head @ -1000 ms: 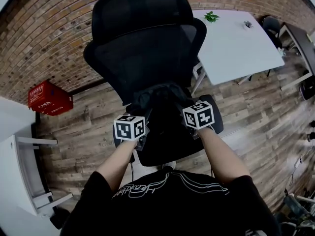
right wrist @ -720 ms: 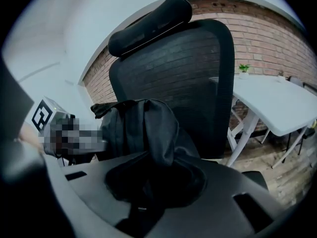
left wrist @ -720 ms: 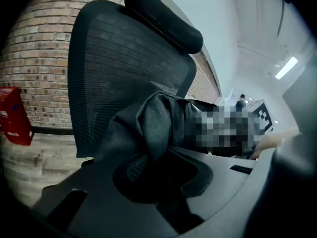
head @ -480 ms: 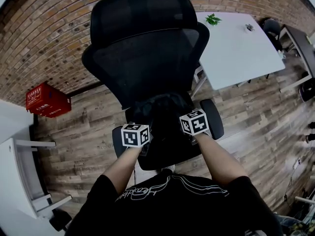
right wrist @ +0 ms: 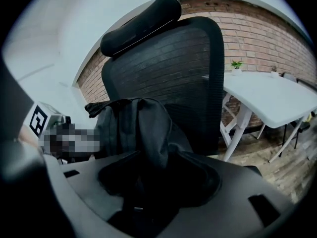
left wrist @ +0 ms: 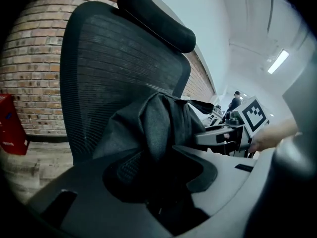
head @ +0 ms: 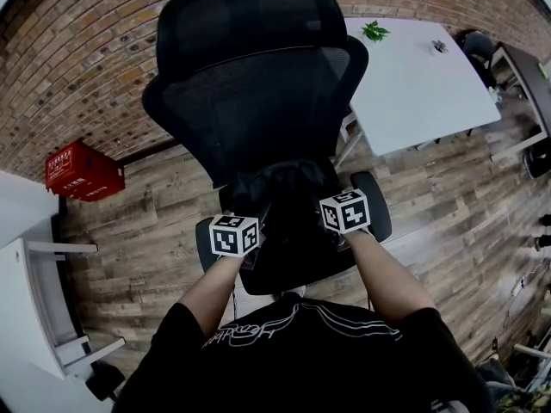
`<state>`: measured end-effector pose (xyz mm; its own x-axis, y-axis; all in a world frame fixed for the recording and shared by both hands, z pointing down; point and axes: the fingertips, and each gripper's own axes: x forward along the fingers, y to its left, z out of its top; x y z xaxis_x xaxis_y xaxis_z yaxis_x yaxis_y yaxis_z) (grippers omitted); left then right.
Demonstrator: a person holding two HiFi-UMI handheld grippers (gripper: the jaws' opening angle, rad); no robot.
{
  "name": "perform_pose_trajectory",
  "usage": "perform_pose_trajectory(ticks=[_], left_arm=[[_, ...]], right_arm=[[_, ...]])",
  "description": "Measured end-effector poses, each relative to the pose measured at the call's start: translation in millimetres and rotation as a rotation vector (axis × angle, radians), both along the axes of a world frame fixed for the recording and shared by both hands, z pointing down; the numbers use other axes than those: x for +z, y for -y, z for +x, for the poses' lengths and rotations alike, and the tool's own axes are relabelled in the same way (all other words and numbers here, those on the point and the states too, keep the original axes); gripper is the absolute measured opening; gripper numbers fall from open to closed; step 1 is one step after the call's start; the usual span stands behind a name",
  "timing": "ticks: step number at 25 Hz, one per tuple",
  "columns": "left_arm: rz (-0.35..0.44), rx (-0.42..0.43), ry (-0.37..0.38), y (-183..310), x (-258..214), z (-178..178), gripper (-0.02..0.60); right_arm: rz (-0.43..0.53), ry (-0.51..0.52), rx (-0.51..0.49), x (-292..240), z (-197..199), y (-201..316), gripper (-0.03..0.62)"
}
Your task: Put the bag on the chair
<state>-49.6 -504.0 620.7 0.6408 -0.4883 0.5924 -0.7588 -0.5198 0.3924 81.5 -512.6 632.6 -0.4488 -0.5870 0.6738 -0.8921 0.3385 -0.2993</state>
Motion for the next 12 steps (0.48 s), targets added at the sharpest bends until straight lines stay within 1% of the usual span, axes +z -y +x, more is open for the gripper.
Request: perform_pose_trajectory(ticks=[1, 2, 3, 5, 7, 10, 12], left_arm=[[0.003, -0.005, -0.007, 0.0, -0.7, -1.8, 0.174], [0.005, -0.010, -0.014, -0.2, -1.5, -3.9, 0.217], [0.008, -0.014, -0.018, -0.5, -2.4, -6.4, 0.250], [0.026, -0.018, -0.013, -1.3, -5.6, -10.9, 0.287], [0.061, -0.021, -0.012, -2.6, -11.9, -14.4, 0.308], [0.096, -0.045, -0.045, -7.6, -26.9, -18.7, 0.322], [0.110, -0.054, -0.074, -13.4, -42.7, -17.0, 0.322]], right_arm=[[0.005, 0.005, 0.006, -1.5, 2.7, -0.6, 0.218], [0.013, 0.011, 0.012, -3.7, 4.9, -1.3, 0.270], [0.022, 0.013, 0.017, -6.2, 6.9, -2.2, 0.295], [0.041, 0.009, 0.023, -11.1, 10.7, -5.1, 0.300], [0.058, 0.007, 0.025, -15.9, 13.8, -9.6, 0.304], [0.083, 0.029, 0.020, -27.8, 15.3, -20.7, 0.304], [0.103, 0.063, 0.011, -41.7, 15.7, -33.0, 0.302]])
